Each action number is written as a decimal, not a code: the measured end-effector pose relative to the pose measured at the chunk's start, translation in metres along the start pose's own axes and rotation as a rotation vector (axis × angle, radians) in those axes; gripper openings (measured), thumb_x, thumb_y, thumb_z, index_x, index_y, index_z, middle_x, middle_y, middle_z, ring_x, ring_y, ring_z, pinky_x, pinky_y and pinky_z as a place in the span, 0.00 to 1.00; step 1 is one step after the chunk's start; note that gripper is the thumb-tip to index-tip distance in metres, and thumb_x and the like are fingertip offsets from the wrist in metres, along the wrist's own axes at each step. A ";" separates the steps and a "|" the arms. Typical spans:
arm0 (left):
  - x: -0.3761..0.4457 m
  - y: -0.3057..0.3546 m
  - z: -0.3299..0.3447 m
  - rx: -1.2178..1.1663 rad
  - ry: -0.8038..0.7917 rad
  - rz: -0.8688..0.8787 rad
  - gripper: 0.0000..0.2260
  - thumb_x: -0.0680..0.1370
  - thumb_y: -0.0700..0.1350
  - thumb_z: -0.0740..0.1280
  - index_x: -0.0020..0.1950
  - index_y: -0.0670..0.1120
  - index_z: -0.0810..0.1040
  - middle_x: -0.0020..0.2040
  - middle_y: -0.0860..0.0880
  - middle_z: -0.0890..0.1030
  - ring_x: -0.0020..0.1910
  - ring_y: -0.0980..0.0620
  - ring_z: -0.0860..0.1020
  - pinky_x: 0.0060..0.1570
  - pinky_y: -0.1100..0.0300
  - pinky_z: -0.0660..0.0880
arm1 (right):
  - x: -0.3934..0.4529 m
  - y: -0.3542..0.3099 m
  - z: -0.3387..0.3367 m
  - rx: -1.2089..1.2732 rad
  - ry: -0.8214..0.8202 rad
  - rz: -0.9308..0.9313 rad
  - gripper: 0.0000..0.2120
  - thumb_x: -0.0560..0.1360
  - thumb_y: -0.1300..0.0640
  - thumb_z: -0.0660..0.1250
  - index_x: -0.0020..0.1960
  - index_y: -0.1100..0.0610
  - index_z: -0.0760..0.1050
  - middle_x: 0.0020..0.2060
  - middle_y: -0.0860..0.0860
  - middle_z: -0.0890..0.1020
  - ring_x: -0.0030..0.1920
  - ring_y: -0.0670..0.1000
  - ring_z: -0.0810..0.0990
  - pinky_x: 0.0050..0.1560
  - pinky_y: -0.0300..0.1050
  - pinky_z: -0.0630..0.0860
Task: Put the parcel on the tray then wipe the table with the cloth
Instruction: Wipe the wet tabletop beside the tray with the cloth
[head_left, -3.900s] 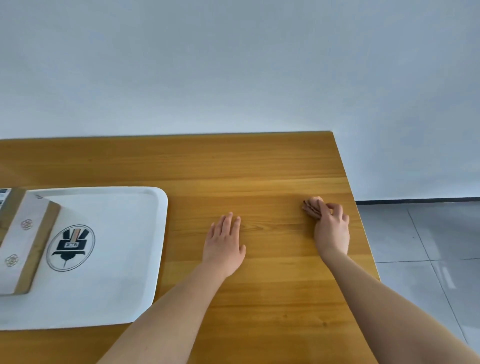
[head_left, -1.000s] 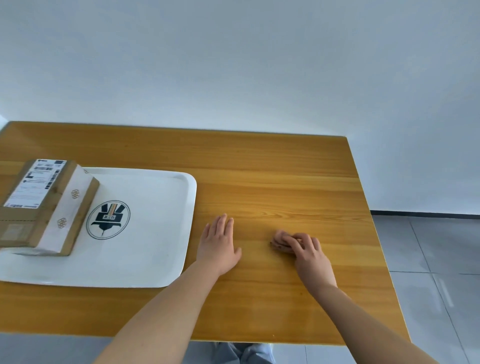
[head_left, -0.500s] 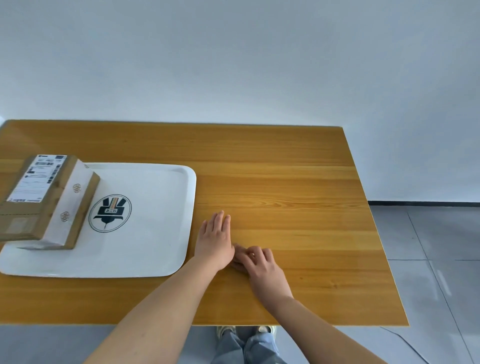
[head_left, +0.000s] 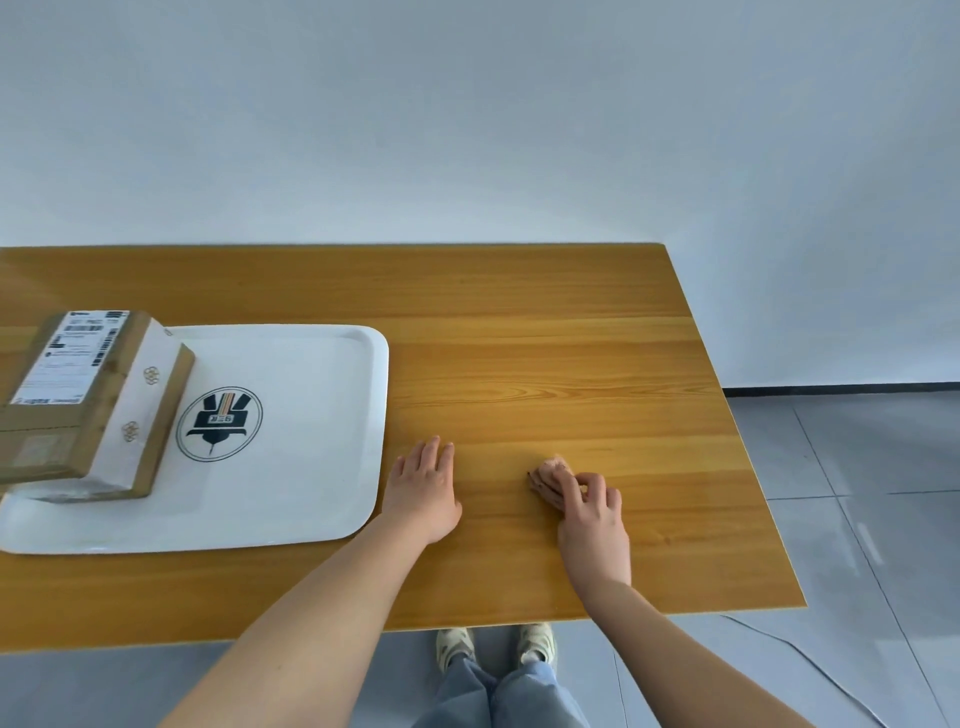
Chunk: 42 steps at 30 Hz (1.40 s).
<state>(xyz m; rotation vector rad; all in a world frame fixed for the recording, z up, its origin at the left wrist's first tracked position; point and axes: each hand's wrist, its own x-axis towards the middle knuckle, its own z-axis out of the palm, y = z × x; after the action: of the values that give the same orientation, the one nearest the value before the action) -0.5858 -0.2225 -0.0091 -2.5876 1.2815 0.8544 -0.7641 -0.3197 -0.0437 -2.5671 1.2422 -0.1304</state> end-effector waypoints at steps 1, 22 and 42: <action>-0.002 -0.001 0.002 0.000 -0.005 -0.005 0.31 0.81 0.48 0.56 0.79 0.46 0.44 0.80 0.47 0.43 0.79 0.46 0.45 0.77 0.50 0.46 | -0.001 -0.008 0.002 0.003 -0.013 -0.025 0.31 0.60 0.74 0.70 0.61 0.55 0.75 0.50 0.58 0.77 0.43 0.59 0.75 0.23 0.44 0.75; -0.055 0.024 0.049 -0.006 -0.078 -0.118 0.34 0.80 0.51 0.58 0.79 0.47 0.43 0.80 0.47 0.41 0.79 0.45 0.43 0.76 0.48 0.48 | -0.032 0.039 -0.014 -0.028 -0.056 -0.072 0.30 0.66 0.73 0.66 0.63 0.51 0.72 0.53 0.56 0.75 0.48 0.59 0.74 0.27 0.47 0.78; -0.075 0.048 0.048 -0.065 -0.056 -0.191 0.28 0.79 0.49 0.61 0.76 0.43 0.54 0.77 0.43 0.52 0.74 0.42 0.59 0.69 0.49 0.65 | -0.064 0.040 -0.015 -0.138 -0.185 -0.530 0.31 0.54 0.69 0.77 0.52 0.50 0.74 0.47 0.52 0.78 0.40 0.54 0.76 0.17 0.38 0.71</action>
<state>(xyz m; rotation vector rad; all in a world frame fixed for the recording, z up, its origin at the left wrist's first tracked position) -0.6791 -0.1841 -0.0022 -2.6611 0.9878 0.9380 -0.8371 -0.2968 -0.0382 -2.8884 0.5026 0.0881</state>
